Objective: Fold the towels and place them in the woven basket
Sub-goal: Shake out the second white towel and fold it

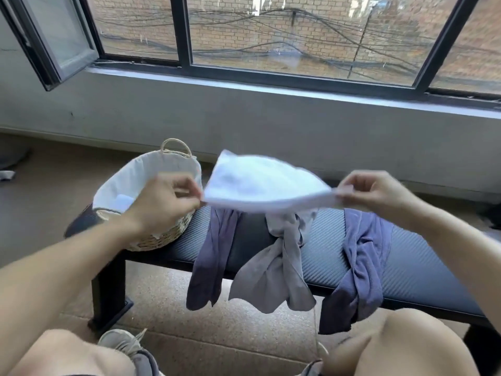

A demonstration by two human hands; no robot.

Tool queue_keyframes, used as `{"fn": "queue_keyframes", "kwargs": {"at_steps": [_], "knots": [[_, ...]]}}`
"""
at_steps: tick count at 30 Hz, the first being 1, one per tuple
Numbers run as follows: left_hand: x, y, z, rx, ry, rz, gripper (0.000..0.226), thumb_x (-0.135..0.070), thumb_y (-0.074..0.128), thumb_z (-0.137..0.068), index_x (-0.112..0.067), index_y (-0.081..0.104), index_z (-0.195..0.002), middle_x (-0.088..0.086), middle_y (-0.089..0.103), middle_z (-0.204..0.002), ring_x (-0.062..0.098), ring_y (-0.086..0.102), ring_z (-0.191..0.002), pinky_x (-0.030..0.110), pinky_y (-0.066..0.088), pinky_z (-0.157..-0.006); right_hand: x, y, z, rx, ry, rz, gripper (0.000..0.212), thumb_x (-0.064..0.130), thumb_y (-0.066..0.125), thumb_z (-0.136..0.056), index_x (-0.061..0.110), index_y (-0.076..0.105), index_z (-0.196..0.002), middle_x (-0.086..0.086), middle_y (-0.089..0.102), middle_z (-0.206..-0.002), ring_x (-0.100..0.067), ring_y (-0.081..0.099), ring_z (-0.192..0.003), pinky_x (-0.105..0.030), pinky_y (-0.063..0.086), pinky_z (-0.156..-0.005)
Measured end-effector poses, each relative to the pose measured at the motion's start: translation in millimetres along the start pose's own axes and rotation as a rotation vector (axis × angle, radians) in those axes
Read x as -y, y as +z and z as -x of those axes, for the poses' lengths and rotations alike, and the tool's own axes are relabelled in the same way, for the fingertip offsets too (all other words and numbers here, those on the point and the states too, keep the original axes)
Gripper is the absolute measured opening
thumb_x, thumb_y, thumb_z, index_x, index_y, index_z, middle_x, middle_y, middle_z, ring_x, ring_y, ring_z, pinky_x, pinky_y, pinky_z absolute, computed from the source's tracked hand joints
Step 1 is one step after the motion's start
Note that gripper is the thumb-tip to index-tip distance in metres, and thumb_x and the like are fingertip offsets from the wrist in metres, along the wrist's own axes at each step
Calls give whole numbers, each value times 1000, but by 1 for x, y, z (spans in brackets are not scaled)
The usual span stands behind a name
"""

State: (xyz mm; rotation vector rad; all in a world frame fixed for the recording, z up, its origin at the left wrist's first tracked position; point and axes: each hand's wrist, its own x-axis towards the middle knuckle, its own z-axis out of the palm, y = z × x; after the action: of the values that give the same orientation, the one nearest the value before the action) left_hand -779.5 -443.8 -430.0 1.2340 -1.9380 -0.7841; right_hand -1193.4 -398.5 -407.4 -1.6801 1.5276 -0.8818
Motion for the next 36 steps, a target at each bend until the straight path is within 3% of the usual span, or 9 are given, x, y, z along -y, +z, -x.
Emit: {"fn": "queue_keyframes", "kwargs": {"at_steps": [6,12,18,21,23,25,27,29,36], "knots": [[55,30,45,259,-47,-261,32,-2,81,-70,-31,68,-65,-17,70,-75,3,64,-73,22,46,-68,-56,46,25,417,209,464,16,35,86,-78,27,72,-77,8,74,-76,-5,65,-70,-34,54,-75],[60,38,45,366,-31,-365,27,-8,74,-71,-33,63,-70,-13,64,-70,6,62,-69,25,50,-62,-54,55,25,450,191,693,21,37,85,-74,30,66,-74,19,65,-68,-2,57,-61,-23,48,-61],[64,51,35,689,-115,-446,20,-15,73,-78,-33,68,-83,-18,72,-79,-2,66,-74,29,57,-72,-41,67,14,736,354,885,20,45,80,-75,39,73,-93,25,71,-82,-10,71,-79,-25,56,-66],[55,56,11,542,-112,-347,9,-28,76,-84,-34,69,-85,-18,70,-80,-1,63,-74,22,51,-68,-27,61,-13,471,278,876,11,43,72,-88,42,71,-99,22,70,-86,-7,67,-85,-23,51,-76],[53,66,-7,388,-83,-347,9,-32,72,-90,-34,68,-98,-20,68,-99,1,62,-91,26,50,-82,-28,71,-34,158,171,773,14,35,65,-95,39,70,-107,21,65,-93,-13,65,-98,-30,50,-87],[55,85,-18,283,-44,-392,28,-31,64,-96,-31,62,-124,-16,60,-129,6,53,-120,31,42,-104,-34,95,-50,-58,86,666,25,29,59,-99,33,68,-122,14,65,-116,-17,57,-118,-32,44,-99],[58,107,-24,240,-50,-438,48,-34,58,-100,-26,46,-146,-7,44,-153,13,36,-143,33,28,-118,-40,123,-62,-68,48,614,36,29,54,-102,28,60,-137,9,56,-141,-14,42,-134,-28,31,-108],[63,124,-27,168,-154,-502,60,-40,52,-102,-18,33,-154,1,34,-159,21,27,-148,37,22,-121,-47,144,-71,10,48,622,44,33,50,-104,26,50,-147,4,44,-155,-13,32,-144,-28,22,-117],[83,116,-56,139,-524,-454,40,-42,59,-95,-12,48,-120,10,58,-126,34,56,-115,44,48,-94,-52,184,-99,104,-37,633,50,44,50,-103,28,44,-150,5,40,-158,-15,29,-148,-33,24,-120]]}}
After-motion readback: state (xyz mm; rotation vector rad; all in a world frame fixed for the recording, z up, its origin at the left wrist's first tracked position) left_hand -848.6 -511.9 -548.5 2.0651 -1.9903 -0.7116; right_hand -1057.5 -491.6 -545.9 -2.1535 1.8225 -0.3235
